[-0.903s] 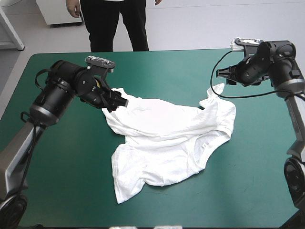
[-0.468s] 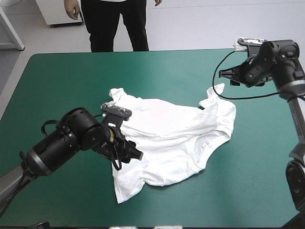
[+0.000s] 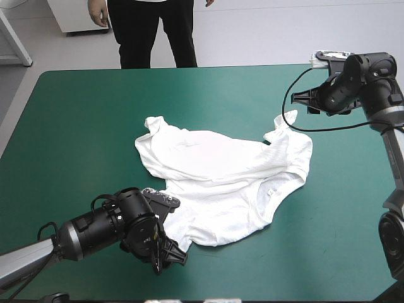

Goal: Fold the cloth

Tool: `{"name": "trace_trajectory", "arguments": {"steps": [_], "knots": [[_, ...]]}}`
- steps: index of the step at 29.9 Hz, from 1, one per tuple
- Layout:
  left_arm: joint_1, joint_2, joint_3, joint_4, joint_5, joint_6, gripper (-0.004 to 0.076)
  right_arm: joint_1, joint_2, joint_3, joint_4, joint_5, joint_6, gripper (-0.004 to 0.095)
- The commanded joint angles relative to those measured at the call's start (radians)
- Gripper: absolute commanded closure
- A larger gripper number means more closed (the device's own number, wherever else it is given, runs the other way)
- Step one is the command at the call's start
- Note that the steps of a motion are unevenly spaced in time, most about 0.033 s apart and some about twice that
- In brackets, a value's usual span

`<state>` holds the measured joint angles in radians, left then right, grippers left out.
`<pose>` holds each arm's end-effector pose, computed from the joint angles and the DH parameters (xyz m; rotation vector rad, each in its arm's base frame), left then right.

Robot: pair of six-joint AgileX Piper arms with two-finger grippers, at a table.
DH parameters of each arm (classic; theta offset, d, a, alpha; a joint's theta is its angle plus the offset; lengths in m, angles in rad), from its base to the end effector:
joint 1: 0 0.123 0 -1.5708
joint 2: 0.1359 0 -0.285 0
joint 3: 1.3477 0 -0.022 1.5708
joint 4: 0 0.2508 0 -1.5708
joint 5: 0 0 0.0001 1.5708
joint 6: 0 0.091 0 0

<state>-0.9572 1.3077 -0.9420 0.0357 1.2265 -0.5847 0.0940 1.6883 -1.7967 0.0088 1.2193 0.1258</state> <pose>0.1274 -0.1756 0.2671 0.5851 3.0143 -0.0330 0.3588 0.0346 0.3915 0.0422 2.5969 0.0917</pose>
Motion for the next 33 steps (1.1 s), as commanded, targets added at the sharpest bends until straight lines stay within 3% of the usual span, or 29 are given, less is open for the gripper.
{"name": "trace_trajectory", "arguments": {"steps": [1, 11, 21, 24, 26, 28, 33], "knots": [[-0.007, -0.027, 0.035, -0.012, -0.026, 0.002, 0.0252, -0.010, -0.055, -0.031, -0.009, -0.033, 0.000, 0.0481], [-0.007, -0.009, 0.130, -0.036, -0.235, 0.029, 0.0252, -0.010, -0.052, -0.031, -0.009, -0.033, 0.000, 0.0481], [-0.007, 0.190, 0.153, -0.021, -0.342, 0.029, 0.0255, -0.010, -0.052, -0.031, -0.009, -0.029, 0.002, 0.0481], [-0.007, 0.221, 0.153, -0.021, -0.347, 0.029, 0.0365, -0.010, -0.052, -0.031, -0.009, -0.029, 0.002, 0.0481], [-0.007, 0.224, 0.153, -0.023, -0.352, 0.029, 0.0519, -0.010, -0.052, -0.031, -0.009, -0.025, 0.002, 0.0481], [-0.007, 0.224, 0.153, -0.021, -0.362, 0.029, 0.0724, -0.010, -0.052, -0.031, -0.017, -0.019, 0.002, 0.0481], [-0.007, 0.224, 0.153, -0.021, -0.364, 0.029, 0.0734, -0.010, -0.052, -0.031, -0.044, 0.002, 0.002, 0.0480]]}}
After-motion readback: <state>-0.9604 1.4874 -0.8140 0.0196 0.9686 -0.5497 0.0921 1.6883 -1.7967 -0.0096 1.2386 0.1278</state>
